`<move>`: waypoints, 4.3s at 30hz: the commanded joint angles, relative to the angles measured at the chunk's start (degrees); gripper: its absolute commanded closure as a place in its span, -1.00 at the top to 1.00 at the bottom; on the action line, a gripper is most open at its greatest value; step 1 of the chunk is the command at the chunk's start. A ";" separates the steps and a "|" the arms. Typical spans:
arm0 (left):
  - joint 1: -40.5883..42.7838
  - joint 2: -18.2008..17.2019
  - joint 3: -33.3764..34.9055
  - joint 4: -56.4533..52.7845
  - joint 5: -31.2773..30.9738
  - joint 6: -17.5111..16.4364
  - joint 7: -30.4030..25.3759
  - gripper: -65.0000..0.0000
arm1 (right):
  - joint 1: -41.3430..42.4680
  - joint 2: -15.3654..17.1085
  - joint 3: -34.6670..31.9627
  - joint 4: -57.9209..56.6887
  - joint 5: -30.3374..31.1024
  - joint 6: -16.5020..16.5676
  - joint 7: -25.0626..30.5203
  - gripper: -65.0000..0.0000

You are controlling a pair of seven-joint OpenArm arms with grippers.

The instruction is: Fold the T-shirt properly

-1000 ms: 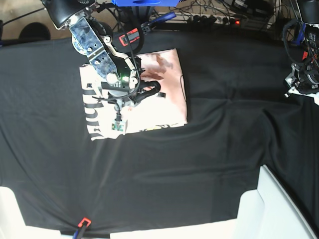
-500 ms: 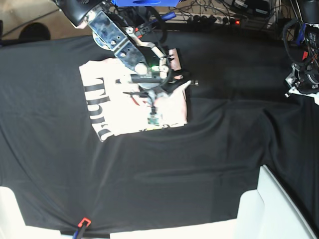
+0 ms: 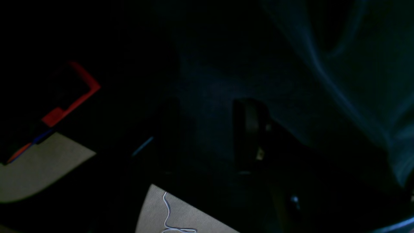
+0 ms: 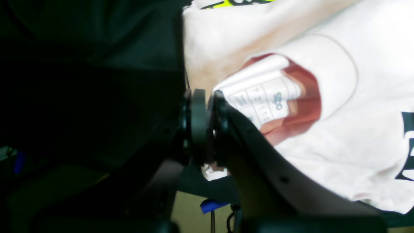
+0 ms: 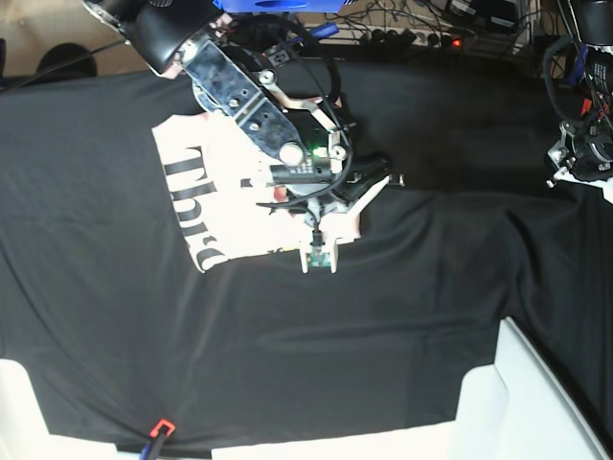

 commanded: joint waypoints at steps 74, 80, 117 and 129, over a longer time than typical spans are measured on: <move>-0.91 -1.30 -0.45 0.62 0.00 -0.02 -0.58 -0.19 | 16.16 -1.51 -21.98 -12.42 8.06 0.12 17.07 -0.06; -0.65 -1.30 -0.45 0.62 0.00 -0.02 -0.58 -0.19 | 15.90 2.88 -13.02 -3.54 8.06 0.12 13.03 -0.06; -10.14 18.30 43.68 27.96 25.59 -0.11 -0.76 -1.00 | -11.53 23.46 9.40 8.68 8.06 0.12 19.62 -1.00; -12.08 18.04 48.87 9.50 26.20 -0.11 -6.38 -1.00 | -13.20 23.10 9.75 -2.04 8.15 0.12 25.07 -1.00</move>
